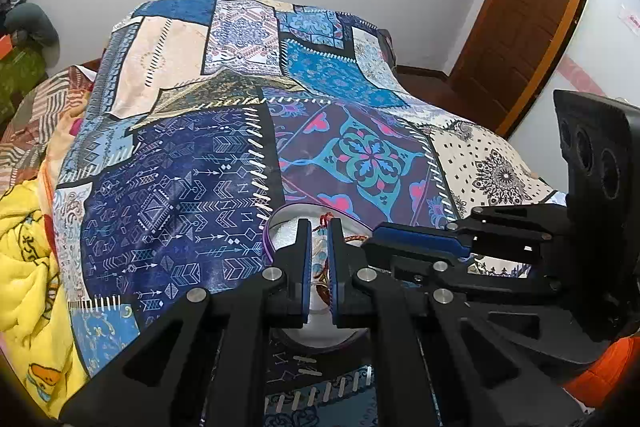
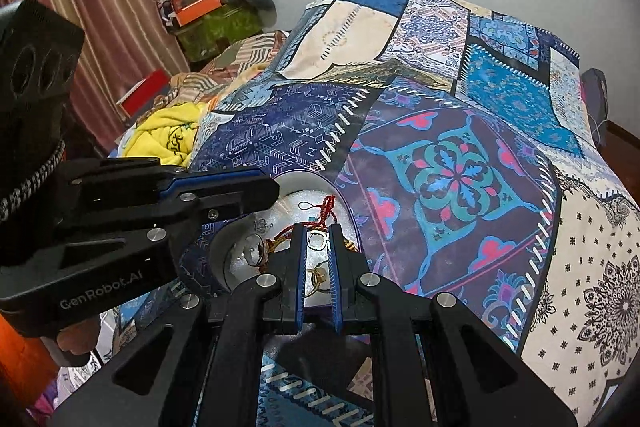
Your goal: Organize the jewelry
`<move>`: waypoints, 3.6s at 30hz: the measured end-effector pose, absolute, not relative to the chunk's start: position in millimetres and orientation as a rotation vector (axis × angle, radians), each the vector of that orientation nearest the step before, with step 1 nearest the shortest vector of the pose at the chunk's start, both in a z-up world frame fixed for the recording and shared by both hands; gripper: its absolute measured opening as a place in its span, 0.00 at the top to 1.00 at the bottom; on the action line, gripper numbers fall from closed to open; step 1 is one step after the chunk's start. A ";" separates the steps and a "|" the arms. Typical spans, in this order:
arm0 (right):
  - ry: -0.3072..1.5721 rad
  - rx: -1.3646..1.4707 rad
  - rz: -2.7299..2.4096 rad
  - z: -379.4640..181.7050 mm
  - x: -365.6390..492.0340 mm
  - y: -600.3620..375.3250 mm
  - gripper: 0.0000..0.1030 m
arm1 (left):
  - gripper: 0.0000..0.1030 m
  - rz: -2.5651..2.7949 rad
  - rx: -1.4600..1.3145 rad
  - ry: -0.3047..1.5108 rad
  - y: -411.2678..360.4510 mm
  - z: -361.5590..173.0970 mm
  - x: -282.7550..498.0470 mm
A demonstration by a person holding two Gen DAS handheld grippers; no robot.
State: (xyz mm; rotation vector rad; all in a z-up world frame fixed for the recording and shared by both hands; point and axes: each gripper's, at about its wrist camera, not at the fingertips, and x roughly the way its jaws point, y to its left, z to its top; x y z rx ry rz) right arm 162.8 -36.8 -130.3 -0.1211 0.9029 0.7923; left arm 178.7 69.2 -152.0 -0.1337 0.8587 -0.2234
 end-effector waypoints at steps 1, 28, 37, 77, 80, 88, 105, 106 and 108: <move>0.903 -0.124 0.793 -130.7 163.0 -36.2 0.91 | 0.94 -0.224 -0.130 0.859 68.7 -152.0 178.8; 0.907 -0.201 0.788 -134.1 159.3 -17.4 0.85 | 0.74 -0.036 -0.085 0.795 101.0 -138.4 150.6; 0.839 -0.176 0.771 -100.9 145.7 -30.8 0.84 | 0.74 -0.023 -0.076 0.732 92.7 -111.0 128.3; 0.185 0.006 0.514 86.2 -19.6 -116.6 0.03 | 0.02 0.143 -0.046 0.118 36.5 54.9 -77.0; 0.186 -0.002 0.512 85.4 -20.8 -116.0 0.03 | 0.01 0.151 -0.055 0.123 38.1 54.0 -76.6; 0.193 -0.009 0.518 80.8 -27.8 -123.9 0.03 | 0.01 0.161 -0.064 0.139 41.7 49.3 -72.9; 0.222 -0.016 0.514 79.1 -27.9 -125.7 0.03 | 0.01 0.165 -0.051 0.170 37.8 43.4 -65.6; 0.223 -0.016 0.515 78.6 -27.6 -125.3 0.03 | 0.01 0.166 -0.052 0.170 38.0 43.1 -65.5; 0.222 -0.017 0.514 79.3 -28.3 -125.8 0.03 | 0.01 0.165 -0.053 0.172 38.5 43.0 -65.2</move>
